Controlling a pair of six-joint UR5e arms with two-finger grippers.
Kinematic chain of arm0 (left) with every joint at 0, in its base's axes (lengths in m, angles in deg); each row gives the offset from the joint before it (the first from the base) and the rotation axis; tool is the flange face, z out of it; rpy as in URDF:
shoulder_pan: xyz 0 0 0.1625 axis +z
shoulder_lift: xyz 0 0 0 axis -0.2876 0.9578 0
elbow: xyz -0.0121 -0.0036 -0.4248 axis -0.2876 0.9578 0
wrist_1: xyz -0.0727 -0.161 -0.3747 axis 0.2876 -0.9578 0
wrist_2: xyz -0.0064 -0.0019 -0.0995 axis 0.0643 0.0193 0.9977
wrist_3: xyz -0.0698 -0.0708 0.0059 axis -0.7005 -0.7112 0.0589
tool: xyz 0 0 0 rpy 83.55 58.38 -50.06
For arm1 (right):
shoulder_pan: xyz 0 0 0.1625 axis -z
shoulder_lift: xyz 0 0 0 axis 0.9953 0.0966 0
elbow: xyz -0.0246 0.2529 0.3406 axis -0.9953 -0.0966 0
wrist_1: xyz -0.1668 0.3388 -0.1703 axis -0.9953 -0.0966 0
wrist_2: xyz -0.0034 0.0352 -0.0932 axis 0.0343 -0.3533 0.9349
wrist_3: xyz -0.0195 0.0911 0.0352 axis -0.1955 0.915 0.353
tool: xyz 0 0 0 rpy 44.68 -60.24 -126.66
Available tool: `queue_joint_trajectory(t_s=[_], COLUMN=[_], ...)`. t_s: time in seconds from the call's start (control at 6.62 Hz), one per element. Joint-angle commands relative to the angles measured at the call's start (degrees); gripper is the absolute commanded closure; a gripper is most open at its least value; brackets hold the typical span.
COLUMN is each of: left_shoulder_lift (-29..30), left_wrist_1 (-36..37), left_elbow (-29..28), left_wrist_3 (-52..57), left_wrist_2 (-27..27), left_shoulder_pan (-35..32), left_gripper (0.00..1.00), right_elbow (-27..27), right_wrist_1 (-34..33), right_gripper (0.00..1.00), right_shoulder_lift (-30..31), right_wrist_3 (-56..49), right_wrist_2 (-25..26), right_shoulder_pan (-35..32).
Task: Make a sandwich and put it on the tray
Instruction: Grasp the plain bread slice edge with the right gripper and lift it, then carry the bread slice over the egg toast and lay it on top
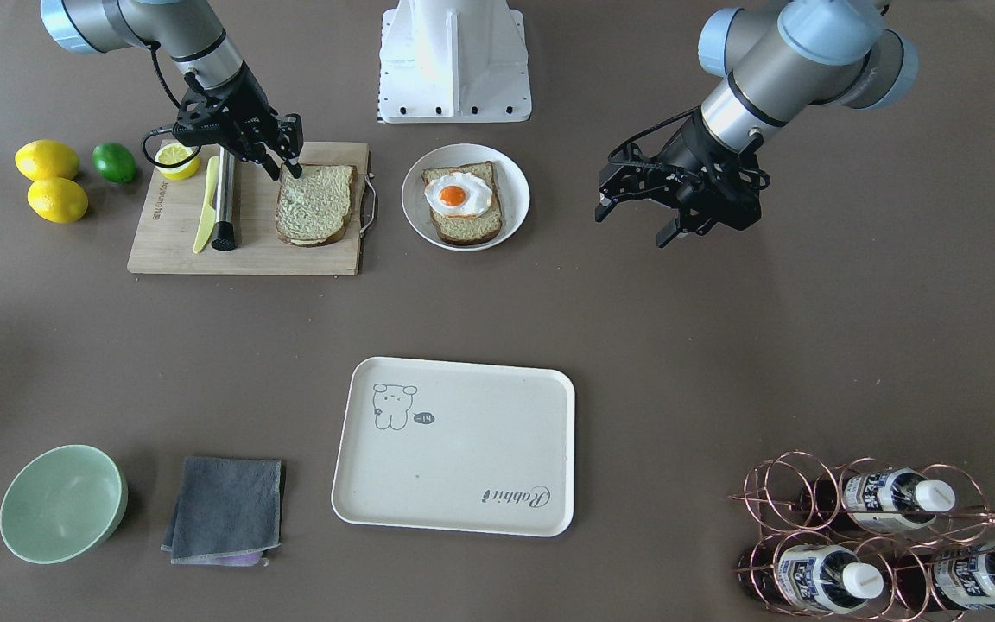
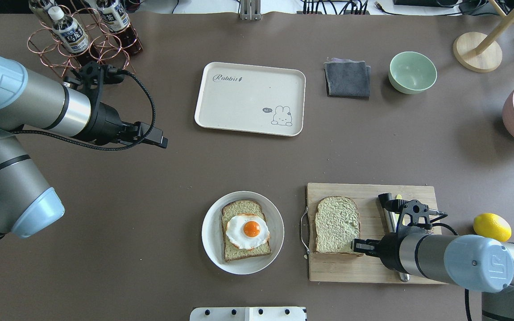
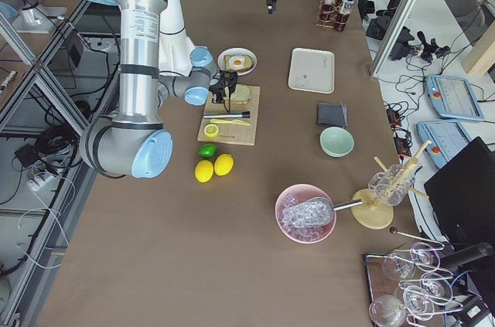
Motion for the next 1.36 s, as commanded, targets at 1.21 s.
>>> queue_joint_trajectory(t_s=[1.21], left_shoulder_lift=[0.0], left_wrist_1=[0.0], left_elbow=[0.1], left_wrist_3=[0.1], left_wrist_2=[0.0], left_shoulder_pan=[0.0], left_gripper=[0.02], right_elbow=[8.5], right_wrist_1=[-0.3], right_gripper=[1.00], right_shoulder_lift=[-5.7], right_wrist_3=[-1.0], right_wrist_2=[-11.3], right_shoulder_pan=[-7.5])
